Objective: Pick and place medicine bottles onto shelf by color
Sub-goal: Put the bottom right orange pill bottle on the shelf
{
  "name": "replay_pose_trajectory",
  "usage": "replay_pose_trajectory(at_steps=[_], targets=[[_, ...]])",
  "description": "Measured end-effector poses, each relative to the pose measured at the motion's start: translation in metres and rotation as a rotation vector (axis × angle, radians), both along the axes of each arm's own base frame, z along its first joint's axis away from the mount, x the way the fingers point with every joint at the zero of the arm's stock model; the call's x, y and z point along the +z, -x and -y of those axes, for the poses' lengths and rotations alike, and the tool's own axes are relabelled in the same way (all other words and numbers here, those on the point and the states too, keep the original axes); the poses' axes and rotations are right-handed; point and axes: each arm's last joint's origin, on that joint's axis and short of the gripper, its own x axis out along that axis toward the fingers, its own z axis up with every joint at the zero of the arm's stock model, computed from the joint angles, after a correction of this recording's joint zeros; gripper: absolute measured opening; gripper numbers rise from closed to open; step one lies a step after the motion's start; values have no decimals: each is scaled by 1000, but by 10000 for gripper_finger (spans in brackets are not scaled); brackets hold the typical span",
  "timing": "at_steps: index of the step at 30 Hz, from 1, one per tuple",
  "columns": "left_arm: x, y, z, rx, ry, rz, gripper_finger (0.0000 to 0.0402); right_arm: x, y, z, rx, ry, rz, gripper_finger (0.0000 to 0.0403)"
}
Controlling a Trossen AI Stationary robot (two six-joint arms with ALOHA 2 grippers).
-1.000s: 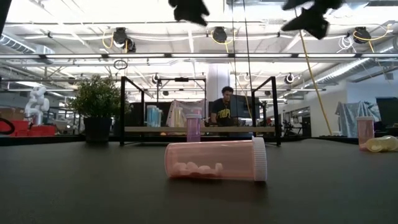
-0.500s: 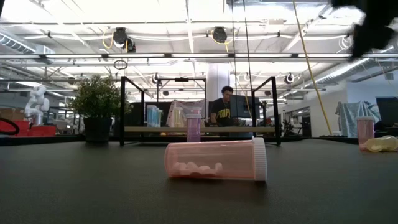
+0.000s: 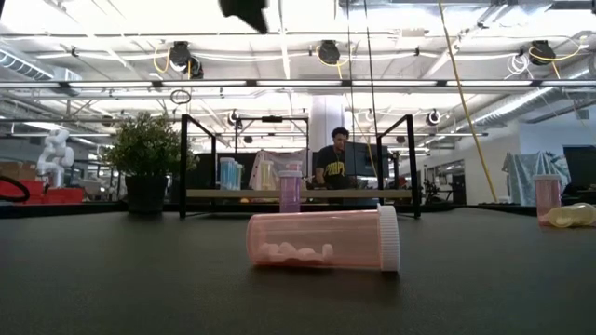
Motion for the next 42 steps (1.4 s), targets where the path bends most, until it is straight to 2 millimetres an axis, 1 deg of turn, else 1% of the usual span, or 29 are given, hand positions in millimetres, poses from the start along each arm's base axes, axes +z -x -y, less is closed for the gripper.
replay_pose_trajectory(at_steps=[3, 7, 11, 14, 16, 19, 23, 25, 28, 34, 36, 42], targets=[[1, 12, 10, -10, -19, -59, 227, -4, 8, -15, 119, -6, 26, 169], [-4, 15, 26, 21, -49, -69, 227, -13, 14, -27, 223, 54, 34, 172], [-1, 16, 40, 86, 3, -16, 227, -33, 19, -34, 267, 101, 31, 184], [0, 14, 49, 96, 36, 22, 227, -53, 20, -36, 252, 115, 90, 196], [1, 14, 53, 87, 41, 38, 227, -65, 19, -36, 251, 97, 143, 206], [1, 15, 52, 108, 50, 28, 227, -82, 18, -34, 269, 67, 215, 220], [0, 16, 50, 183, 84, 11, 227, -102, 21, -28, 304, 24, 258, 231], [0, 16, 50, 196, 89, 6, 227, -110, 22, -26, 324, 13, 278, 232], [0, 16, 50, 211, 98, 6, 227, -115, 22, -23, 352, 14, 325, 232], [-2, 21, 53, 251, 109, -33, 227, -119, 18, -23, 443, 46, 521, 223], [-2, 22, 55, 263, 119, -33, 227, -122, 18, -22, 458, 42, 559, 218], [-1, 21, 57, 288, 147, -11, 227, -132, 19, -15, 403, -13, 658, 204]])
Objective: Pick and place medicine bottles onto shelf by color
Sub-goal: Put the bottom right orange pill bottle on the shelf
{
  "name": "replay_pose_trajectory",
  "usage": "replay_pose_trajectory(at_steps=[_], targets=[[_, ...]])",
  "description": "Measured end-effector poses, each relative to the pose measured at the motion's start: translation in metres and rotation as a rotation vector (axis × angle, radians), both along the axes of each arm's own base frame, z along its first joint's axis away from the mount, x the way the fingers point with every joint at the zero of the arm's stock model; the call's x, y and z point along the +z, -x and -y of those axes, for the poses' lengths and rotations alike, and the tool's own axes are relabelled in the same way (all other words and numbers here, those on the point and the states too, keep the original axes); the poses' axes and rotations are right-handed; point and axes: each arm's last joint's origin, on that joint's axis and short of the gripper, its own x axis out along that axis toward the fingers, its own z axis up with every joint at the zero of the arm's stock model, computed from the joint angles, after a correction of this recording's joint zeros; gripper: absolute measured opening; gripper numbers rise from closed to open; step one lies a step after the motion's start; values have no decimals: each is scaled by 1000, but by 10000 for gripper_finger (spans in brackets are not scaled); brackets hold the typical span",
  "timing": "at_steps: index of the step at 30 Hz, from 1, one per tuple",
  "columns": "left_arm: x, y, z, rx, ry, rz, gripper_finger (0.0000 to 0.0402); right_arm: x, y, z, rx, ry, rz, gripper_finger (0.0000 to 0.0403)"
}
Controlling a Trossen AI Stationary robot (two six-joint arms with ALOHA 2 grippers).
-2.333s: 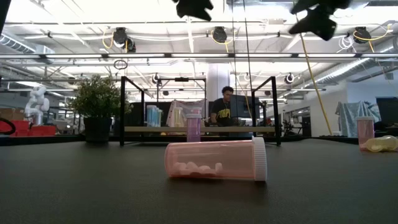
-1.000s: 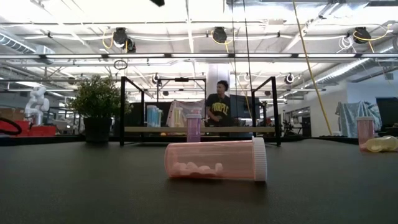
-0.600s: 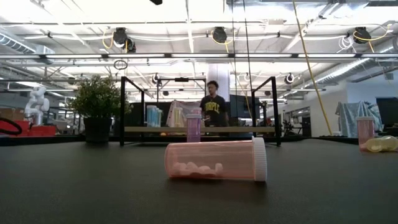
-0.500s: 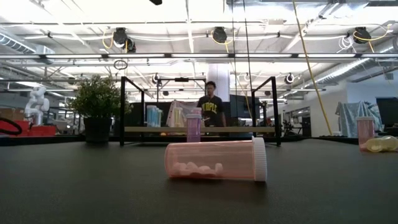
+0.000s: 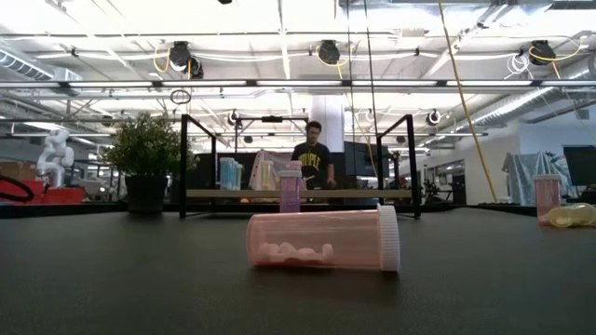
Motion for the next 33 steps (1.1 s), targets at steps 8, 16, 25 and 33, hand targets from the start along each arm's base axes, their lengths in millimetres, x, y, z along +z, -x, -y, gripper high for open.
replay_pose_trajectory(at_steps=[8, 16, 25, 33], targets=[[3, -7, -3, -3, 10, 64, 227, -2, 0, 2, 59, 0, 98, 178], [12, -23, -14, -27, 7, 214, 227, 0, -4, 3, 63, 5, 125, 132], [12, -78, -17, -160, -95, 560, 227, 5, -21, 9, -19, -54, 126, 80], [-34, -130, -29, -210, 70, 627, 227, 14, -64, 46, -408, -207, 74, 94]])
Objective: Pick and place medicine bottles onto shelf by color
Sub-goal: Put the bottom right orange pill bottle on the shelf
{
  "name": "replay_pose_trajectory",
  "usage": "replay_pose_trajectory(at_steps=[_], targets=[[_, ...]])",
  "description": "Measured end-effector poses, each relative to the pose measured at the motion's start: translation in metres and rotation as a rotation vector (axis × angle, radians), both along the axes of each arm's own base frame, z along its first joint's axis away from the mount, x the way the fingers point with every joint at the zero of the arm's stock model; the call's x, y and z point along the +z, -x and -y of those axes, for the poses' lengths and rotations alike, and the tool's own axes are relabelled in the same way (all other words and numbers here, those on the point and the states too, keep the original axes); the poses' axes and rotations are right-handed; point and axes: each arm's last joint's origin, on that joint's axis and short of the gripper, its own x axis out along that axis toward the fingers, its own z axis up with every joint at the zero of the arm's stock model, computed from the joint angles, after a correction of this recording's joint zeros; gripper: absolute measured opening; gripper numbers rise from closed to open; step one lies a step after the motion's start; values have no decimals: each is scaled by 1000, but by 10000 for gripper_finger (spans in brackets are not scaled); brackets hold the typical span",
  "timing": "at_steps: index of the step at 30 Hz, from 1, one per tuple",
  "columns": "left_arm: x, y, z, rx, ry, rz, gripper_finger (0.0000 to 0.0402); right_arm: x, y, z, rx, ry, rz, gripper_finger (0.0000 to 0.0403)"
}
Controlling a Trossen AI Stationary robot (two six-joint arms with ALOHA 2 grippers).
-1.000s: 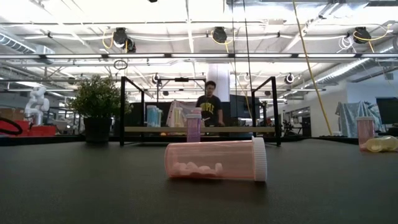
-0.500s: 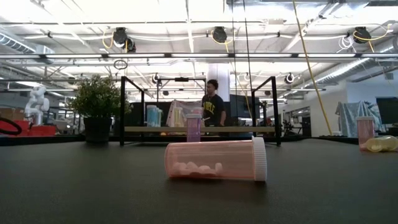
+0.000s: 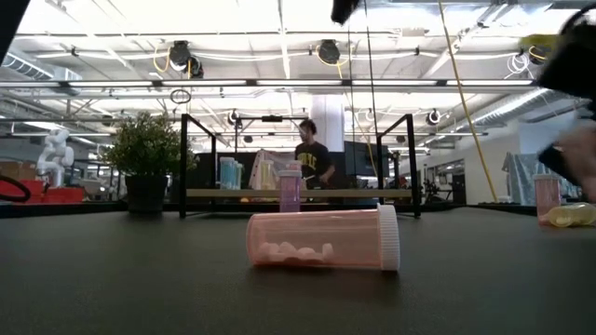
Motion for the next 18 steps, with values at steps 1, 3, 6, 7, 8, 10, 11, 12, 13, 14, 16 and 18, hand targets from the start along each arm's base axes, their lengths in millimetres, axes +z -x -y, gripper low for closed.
replay_pose_trajectory(at_steps=[1, 3, 6, 7, 8, 10, 11, 12, 13, 14, 16, 18], targets=[[-4, -3, -4, -1, 9, -9, 227, 4, -5, 3, -8, -8, 7, 95], [-5, -5, -12, -6, 23, -16, 227, 13, -15, 7, -7, 3, 46, 95], [-5, -5, -27, 6, 86, -45, 227, 29, -32, 12, 15, 58, 94, 95], [-3, -4, -35, 16, 122, -76, 227, 34, -38, 14, 17, 76, 94, 95], [1, -2, -45, 25, 153, -116, 227, 40, -44, 17, 17, 91, 84, 95], [16, 3, -66, 38, 175, -167, 227, 52, -54, 24, -3, 118, 44, 95], [29, 7, -75, 41, 167, -166, 227, 58, -59, 28, -12, 130, 24, 95], [41, 11, -84, 45, 149, -174, 227, 65, -64, 32, -24, 148, 13, 95], [53, 17, -91, 49, 127, -179, 227, 72, -68, 36, -37, 167, 4, 95], [63, 21, -97, 47, 102, -175, 227, 79, -73, 41, -49, 186, 4, 95], [77, 27, -110, 44, 48, -151, 227, 94, -81, 51, -75, 226, 10, 95], [84, 31, -122, 45, -2, -144, 227, 108, -89, 64, -104, 265, 35, 95]])
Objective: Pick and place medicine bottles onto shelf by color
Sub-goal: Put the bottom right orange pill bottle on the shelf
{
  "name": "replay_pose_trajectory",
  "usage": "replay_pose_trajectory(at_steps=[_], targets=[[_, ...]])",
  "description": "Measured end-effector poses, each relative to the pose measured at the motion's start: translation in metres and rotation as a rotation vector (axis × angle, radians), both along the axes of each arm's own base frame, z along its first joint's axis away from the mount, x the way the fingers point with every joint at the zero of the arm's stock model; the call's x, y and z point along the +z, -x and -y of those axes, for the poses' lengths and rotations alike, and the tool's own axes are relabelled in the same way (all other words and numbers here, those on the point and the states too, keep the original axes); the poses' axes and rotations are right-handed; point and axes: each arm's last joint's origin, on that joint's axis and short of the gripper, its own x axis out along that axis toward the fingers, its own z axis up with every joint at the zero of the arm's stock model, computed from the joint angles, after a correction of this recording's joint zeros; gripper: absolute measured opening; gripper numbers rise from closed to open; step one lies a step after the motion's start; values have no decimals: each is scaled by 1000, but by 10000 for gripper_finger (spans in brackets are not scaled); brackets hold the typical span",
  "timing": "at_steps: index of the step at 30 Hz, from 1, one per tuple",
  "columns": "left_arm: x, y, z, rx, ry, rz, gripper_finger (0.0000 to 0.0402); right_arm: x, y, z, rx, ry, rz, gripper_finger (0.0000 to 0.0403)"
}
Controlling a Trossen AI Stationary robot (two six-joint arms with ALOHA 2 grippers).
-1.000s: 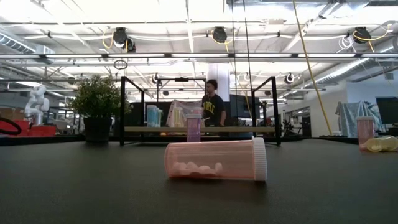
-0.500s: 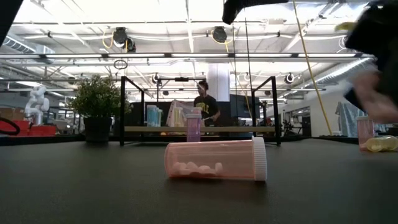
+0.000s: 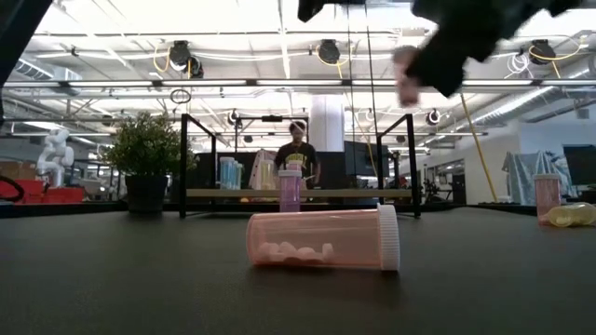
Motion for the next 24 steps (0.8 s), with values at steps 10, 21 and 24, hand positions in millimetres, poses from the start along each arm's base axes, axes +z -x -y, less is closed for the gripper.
replay_pose_trajectory(at_steps=[10, 21, 24], targets=[[-5, 12, -42, -225, -244, 0, 227, 41, -19, 79, -204, 197, 78, 95], [-45, -14, -62, -338, -418, -32, 227, 42, -15, 109, -272, 290, 66, 96], [-59, -24, -65, -336, -405, -51, 227, 39, -16, 108, -264, 286, 46, 96]])
